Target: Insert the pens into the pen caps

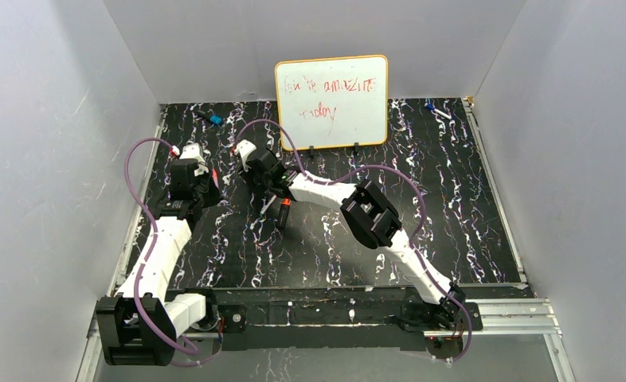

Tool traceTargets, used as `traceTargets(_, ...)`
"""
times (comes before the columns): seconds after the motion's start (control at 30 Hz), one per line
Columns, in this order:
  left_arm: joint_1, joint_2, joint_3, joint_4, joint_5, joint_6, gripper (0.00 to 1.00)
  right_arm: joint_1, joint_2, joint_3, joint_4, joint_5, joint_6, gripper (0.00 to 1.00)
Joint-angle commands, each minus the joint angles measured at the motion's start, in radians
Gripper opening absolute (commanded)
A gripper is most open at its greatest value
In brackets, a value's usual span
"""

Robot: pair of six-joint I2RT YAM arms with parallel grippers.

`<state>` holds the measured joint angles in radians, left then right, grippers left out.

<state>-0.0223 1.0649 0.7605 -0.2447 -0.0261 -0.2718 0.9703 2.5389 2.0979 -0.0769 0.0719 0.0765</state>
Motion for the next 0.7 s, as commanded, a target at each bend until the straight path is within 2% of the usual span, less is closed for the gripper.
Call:
traceTargets(0.0,0.003,-0.016,-0.001,-0.021,-0.013,0.006,0.0,0.007,-0.007,-0.014,0.026,0.01,-0.04,0.27)
traceTargets(0.17,0.002,-0.014,0.0,-0.023,-0.018,0.008,0.0,0.007,-0.016,-0.039,0.033,0.035,-0.067,0.14)
traceTargets(0.23,0.002,-0.013,0.002,-0.025,-0.019,0.009,0.0,0.008,-0.054,-0.103,0.065,0.054,-0.075,0.13)
traceTargets(0.33,0.004,-0.011,0.001,-0.022,-0.015,0.009,0.0,-0.006,-0.195,-0.291,0.229,0.057,-0.132,0.14)
traceTargets(0.47,0.004,-0.007,0.0,-0.004,0.021,0.011,0.0,-0.067,-0.397,-0.459,0.317,-0.094,-0.154,0.18)
traceTargets(0.67,0.002,0.009,-0.008,0.027,0.121,0.013,0.0,-0.176,-0.594,-0.692,0.273,-0.253,-0.403,0.19)
